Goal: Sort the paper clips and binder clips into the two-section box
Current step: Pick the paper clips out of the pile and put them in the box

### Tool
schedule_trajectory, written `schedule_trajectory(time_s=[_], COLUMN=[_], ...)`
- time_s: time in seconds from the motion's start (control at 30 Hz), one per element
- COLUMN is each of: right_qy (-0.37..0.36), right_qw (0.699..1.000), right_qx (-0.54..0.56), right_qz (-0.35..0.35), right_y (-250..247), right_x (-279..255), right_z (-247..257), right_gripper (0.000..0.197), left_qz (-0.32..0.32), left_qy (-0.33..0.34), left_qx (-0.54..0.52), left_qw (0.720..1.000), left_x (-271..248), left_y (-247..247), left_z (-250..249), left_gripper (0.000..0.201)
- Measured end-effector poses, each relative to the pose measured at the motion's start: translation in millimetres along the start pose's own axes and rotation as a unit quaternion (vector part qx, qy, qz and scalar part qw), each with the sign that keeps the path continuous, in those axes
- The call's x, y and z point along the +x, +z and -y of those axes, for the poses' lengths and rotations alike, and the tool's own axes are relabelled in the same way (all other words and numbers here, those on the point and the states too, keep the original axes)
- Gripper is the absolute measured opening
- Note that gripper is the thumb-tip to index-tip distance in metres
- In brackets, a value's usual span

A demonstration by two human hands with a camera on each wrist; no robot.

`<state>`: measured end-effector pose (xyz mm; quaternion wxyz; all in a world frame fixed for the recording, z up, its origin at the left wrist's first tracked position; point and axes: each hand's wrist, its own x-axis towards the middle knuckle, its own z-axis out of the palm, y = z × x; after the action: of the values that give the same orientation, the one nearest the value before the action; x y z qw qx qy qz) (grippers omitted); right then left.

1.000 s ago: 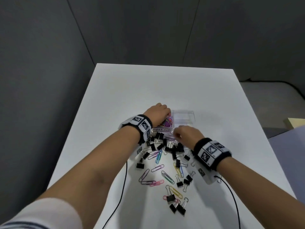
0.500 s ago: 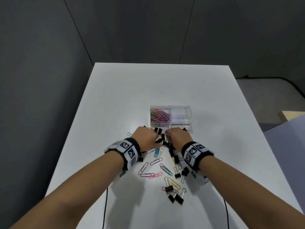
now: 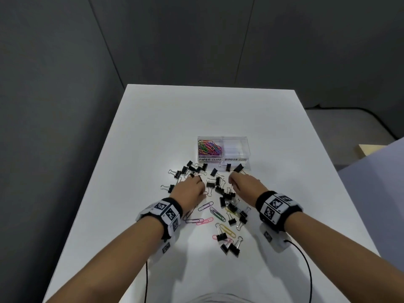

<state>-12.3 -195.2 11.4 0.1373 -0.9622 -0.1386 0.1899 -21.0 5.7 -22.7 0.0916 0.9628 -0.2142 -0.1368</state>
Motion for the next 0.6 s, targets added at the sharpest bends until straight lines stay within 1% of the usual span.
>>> schedule_trajectory(time_s=[0.1, 0.17, 0.2, 0.27, 0.33, 0.47, 0.6], right_qy=[-0.009, -0.020, -0.024, -0.021, -0.024, -0.040, -0.036], right_qw=[0.999, 0.994, 0.992, 0.988, 0.987, 0.983, 0.985], right_qx=[-0.024, -0.085, -0.114, -0.145, -0.152, -0.168, -0.165], right_qz=[0.042, 0.059, 0.057, 0.052, 0.055, 0.055, 0.044], right_y=[4.2, 11.0, 14.8, 20.0, 23.9, 29.8, 31.7], right_x=[-14.8, -22.6, -26.0, -30.2, -30.6, -27.9, -26.4], right_z=[-0.7, -1.6, -2.5, -4.3, -4.3, 2.0, 3.8], right_gripper=[0.017, 0.021, 0.024, 0.033, 0.039, 0.035, 0.029], left_qz=[0.015, 0.047, 0.058, 0.055, 0.044, 0.041, 0.050], left_qy=[0.038, 0.052, 0.055, 0.061, 0.072, 0.091, 0.103], left_qx=[0.016, 0.055, 0.073, 0.101, 0.111, 0.116, 0.115], left_qw=[0.999, 0.996, 0.994, 0.991, 0.990, 0.988, 0.987], left_x=[-5.3, -7.9, -9.0, -10.4, -10.8, -9.7, -9.0], left_y=[-3.4, -6.7, -8.2, -9.4, -8.8, -8.3, -7.5], left_z=[8.4, 12.7, 13.2, 10.9, 7.2, 1.9, -1.4], left_gripper=[0.037, 0.045, 0.047, 0.044, 0.038, 0.030, 0.027])
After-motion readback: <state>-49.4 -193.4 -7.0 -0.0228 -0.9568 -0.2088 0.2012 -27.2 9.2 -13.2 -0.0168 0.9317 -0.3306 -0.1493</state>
